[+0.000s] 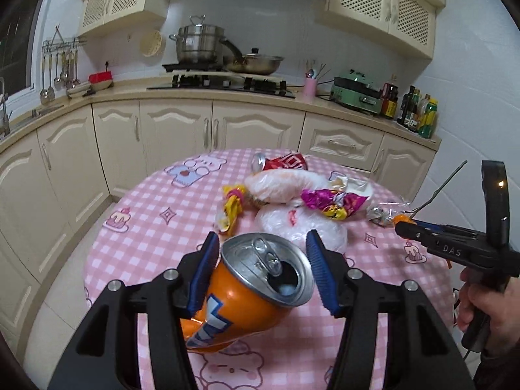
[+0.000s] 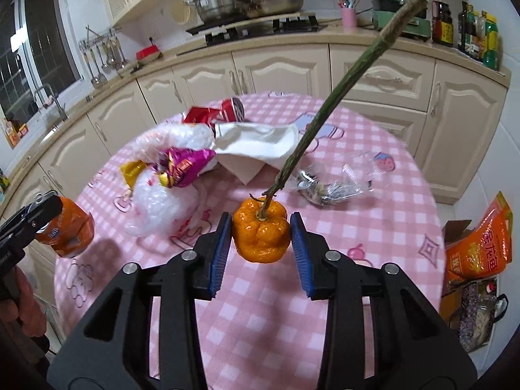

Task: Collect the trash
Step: 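Carry the can and pepper with both tools over the blue bin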

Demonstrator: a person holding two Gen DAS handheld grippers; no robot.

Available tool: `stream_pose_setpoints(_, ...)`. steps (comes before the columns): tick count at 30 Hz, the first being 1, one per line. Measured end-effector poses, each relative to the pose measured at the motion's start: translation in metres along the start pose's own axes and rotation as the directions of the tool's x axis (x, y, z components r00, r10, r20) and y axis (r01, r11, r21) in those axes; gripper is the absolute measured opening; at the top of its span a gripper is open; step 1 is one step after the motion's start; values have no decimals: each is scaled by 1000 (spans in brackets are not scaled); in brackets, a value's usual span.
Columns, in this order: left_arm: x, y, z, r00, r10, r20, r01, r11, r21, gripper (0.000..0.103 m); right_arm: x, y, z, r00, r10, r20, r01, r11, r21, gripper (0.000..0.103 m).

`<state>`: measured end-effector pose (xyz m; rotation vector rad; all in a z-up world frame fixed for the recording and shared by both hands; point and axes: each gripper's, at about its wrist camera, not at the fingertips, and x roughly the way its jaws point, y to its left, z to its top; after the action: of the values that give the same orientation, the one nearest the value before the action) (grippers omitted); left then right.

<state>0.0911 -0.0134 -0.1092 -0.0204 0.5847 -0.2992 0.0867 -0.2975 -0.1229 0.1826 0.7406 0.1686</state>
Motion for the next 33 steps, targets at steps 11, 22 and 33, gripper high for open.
stream_pose_setpoints(11,-3,-28,3,998,-62,-16,62,998,32,54,-33,-19,-4,998,33,52,-35,999,30,37)
stream_pose_setpoints(22,-7,-115,34,964,-267,-3,266,958,104,54,-92,-80,-3,988,-40,146,23,993,118,37)
stream_pose_setpoints(33,45,-283,38,817,-551,-171,574,807,141,54,-148,-221,-60,964,-242,107,185,907,379,37)
